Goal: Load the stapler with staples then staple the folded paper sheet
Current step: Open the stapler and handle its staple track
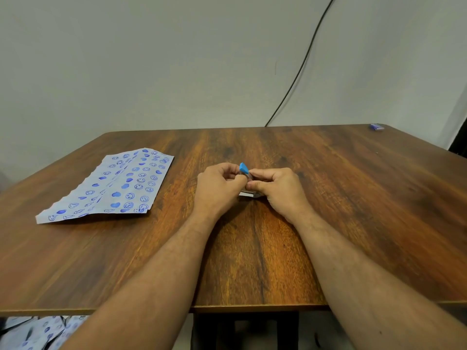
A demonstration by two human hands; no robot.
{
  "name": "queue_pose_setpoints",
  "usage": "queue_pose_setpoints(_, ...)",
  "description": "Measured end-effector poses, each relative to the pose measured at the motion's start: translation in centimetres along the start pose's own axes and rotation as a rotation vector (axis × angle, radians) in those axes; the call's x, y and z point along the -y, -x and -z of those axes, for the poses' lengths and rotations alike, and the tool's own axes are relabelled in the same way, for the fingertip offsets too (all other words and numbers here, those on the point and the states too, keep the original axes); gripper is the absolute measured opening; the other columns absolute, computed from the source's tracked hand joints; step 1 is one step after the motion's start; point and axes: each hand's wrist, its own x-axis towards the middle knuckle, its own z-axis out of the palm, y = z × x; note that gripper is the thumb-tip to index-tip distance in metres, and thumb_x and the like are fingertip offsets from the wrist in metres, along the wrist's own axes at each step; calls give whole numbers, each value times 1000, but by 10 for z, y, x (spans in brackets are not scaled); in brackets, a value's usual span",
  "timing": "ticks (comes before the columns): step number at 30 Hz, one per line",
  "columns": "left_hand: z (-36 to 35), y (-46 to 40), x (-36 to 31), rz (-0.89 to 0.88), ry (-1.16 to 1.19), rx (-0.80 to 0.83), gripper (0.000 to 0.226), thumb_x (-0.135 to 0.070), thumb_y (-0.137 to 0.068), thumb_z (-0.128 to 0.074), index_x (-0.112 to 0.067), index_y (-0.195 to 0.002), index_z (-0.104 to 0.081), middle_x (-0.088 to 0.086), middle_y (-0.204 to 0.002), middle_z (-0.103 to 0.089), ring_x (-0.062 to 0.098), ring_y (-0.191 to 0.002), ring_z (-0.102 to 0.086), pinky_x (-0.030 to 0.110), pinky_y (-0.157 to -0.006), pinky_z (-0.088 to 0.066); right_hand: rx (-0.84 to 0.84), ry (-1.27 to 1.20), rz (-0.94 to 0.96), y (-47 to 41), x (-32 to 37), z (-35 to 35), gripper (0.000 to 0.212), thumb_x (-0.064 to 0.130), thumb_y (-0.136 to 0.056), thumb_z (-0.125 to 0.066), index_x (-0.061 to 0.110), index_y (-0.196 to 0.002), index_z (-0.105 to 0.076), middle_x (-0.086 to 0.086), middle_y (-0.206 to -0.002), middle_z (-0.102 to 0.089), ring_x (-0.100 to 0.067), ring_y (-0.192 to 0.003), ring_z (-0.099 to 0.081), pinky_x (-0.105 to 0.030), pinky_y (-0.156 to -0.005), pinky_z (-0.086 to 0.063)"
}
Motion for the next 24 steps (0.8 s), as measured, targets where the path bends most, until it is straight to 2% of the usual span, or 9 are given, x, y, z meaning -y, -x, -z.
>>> queue_pose_setpoints(2,-1,0,-1,12,-9,-19,10,-19,-78,-70,-23,-82,-79,-8,-69,-75,-2,-66,-69,7,-61,-48,4,16,7,0,0,0,32,4,-81,-78,19,-109,-77,23,-90,-70,18,-83,-66,-2,-75,-46)
queue_pose_setpoints(6,-3,0,-1,38,6,-43,9,-19,-76,-71,-22,-80,-78,-6,-68,-75,2,-66,-71,14,-62,-54,-2,22,3,-1,-2,-3,32,2,-79,-79,20,-105,-79,26,-84,-71,13,-83,-68,-7,-81,-49)
queue_pose_setpoints(11,-4,0,-3,63,29,-27,9,-19,-78,-72,-22,-82,-79,-5,-69,-76,4,-67,-72,18,-64,-56,-17,57,-17,-2,-3,-1,31,7,-80,-80,20,-109,-79,13,-100,-77,3,-96,-70,-16,-91,-51)
queue_pose_setpoints(15,-3,1,-4,70,40,-21,10,-18,-78,-71,-22,-83,-79,-5,-69,-76,4,-68,-71,17,-64,-55,-20,74,-19,-1,-3,0,31,8,-81,-79,19,-110,-79,15,-98,-74,14,-90,-66,-3,-82,-47)
queue_pose_setpoints(19,-4,1,-5,89,39,-17,11,-19,-77,-71,-22,-83,-79,-4,-71,-76,7,-71,-73,29,-71,-62,-38,96,-24,-2,-2,-1,29,10,-81,-80,21,-108,-79,12,-103,-77,4,-98,-69,-13,-89,-50)
queue_pose_setpoints(22,-5,0,-5,102,44,-28,11,-18,-75,-71,-22,-81,-79,-4,-71,-76,8,-73,-74,32,-75,-62,-49,101,-11,-1,-1,-3,28,8,-80,-80,22,-104,-81,16,-93,-76,10,-90,-69,-8,-83,-49)
queue_pose_setpoints(24,-6,0,-6,106,43,-34,10,-18,-75,-70,-22,-80,-79,-4,-71,-76,9,-73,-74,32,-76,-62,-54,110,-12,0,-1,-2,28,8,-80,-80,24,-103,-81,19,-90,-75,11,-89,-69,-9,-84,-50)
